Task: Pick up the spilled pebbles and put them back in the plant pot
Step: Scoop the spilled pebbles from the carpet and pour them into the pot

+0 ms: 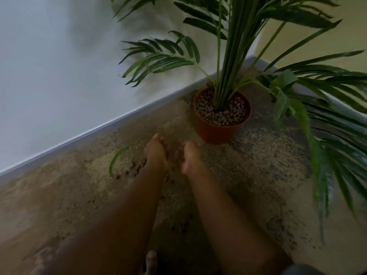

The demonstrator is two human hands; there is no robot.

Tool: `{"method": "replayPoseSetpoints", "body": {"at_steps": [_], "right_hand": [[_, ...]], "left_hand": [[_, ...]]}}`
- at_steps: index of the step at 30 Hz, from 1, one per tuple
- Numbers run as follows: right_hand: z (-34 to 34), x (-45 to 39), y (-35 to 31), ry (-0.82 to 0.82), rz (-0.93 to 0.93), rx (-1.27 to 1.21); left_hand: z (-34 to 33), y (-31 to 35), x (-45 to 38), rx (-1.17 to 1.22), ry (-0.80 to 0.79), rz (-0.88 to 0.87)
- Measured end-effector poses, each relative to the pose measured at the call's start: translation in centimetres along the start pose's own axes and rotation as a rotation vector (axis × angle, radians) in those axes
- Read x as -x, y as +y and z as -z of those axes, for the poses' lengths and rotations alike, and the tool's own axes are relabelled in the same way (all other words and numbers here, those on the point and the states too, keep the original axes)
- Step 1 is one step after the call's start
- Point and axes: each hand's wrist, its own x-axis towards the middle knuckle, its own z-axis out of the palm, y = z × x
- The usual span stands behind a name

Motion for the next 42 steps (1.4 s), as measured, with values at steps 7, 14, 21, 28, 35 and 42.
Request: {"method": "replayPoseSetpoints", "body": {"at_steps": [7,14,21,28,35,42], "right_hand": [[2.2,-1.4,6.3,-0.116,0.193,1.484],[5.4,-0.3,9.9,-0.17,0.242,2.011],[7.9,0.8,10.9,-0.333,0.409,2.093],[8.0,0.2,11.0,-0.536,0.385,1.84],[8.0,0.3,12.0,-0.617,0.531,1.903],[7.1,1.1,12.7,-0.604,0.543,2.004]], "left_hand": [[10.7,-3.6,-1.8,-0.567,0.303,-0.138],[17.4,-7.2,-0.4,-1.146,0.212,-0.11],[18.7,-8.0,1.8,-0.967,0.377,-0.128],[20.3,-8.1,2.6,-1.123,0.615,-0.107],[22.0,-8.1,1.5,-0.976,0.539,-0.07],[21.1,-8.3,1.5,-1.031,0.304,-0.267]]}}
